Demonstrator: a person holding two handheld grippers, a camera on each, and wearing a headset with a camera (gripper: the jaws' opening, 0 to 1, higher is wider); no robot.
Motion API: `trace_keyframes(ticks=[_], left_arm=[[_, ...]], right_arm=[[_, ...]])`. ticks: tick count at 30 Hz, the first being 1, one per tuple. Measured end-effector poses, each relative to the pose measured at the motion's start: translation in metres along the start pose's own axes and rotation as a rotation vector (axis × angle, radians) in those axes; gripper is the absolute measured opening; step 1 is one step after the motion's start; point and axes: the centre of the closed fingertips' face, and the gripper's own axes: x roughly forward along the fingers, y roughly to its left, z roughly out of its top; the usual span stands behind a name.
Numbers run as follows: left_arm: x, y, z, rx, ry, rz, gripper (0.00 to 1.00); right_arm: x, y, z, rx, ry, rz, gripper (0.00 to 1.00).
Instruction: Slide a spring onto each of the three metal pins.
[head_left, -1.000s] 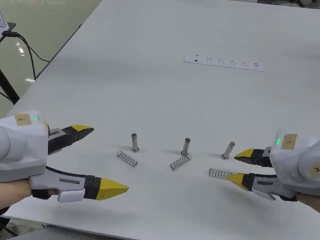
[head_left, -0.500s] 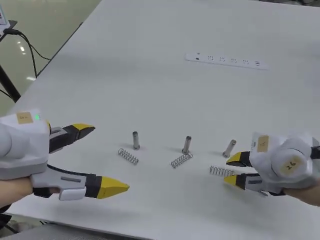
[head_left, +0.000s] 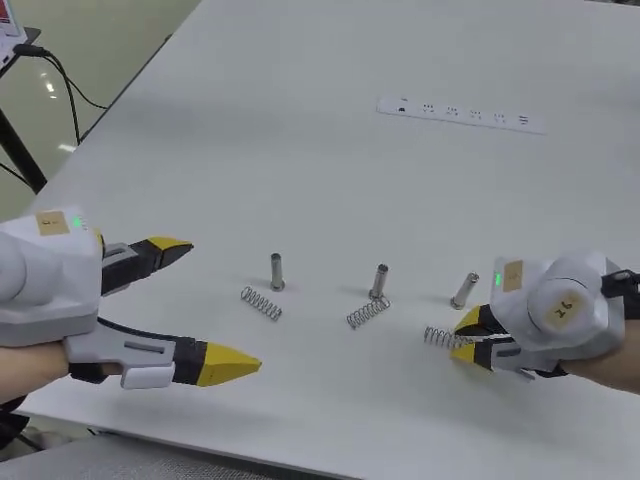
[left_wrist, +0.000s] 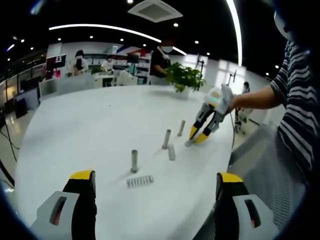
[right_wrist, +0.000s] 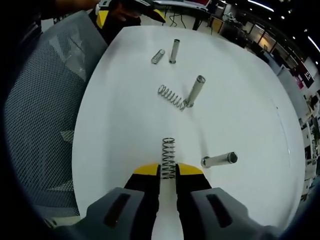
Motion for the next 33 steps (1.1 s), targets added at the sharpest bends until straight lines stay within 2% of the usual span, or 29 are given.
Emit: trace_keyframes(ticks=[6,15,20,24,27,33], left_arm=[[-0.002,0.001,-0.001,-0.006,-0.002,0.006,0.97],[-0.001,-0.008,0.002,0.004,0.001,-0.017,0.97],[-0.001,-0.020,0.010,0.013,-0.008,-0.052,0.96],[0.001,-0.025,0.012,0.014,-0.004,-0.077,0.96],[0.003,-0.033,0.014,0.002,-0.010,-0.115,0.91],[0.010,-0.043,0.006,0.027,0.029,-0.167,0.88]], right_arm=[[0.000,-0.001,0.001,0.004,-0.009,0.007,0.08],[-0.008,-0.003,0.004,0.016,-0.024,-0.006,0.08],[-0.017,-0.003,0.003,0.016,-0.024,-0.012,0.08],[-0.022,-0.001,0.005,0.019,-0.034,-0.013,0.08],[-0.025,0.002,0.008,0.002,-0.038,-0.015,0.08],[-0.032,0.007,0.016,-0.011,-0.053,-0.013,0.08]])
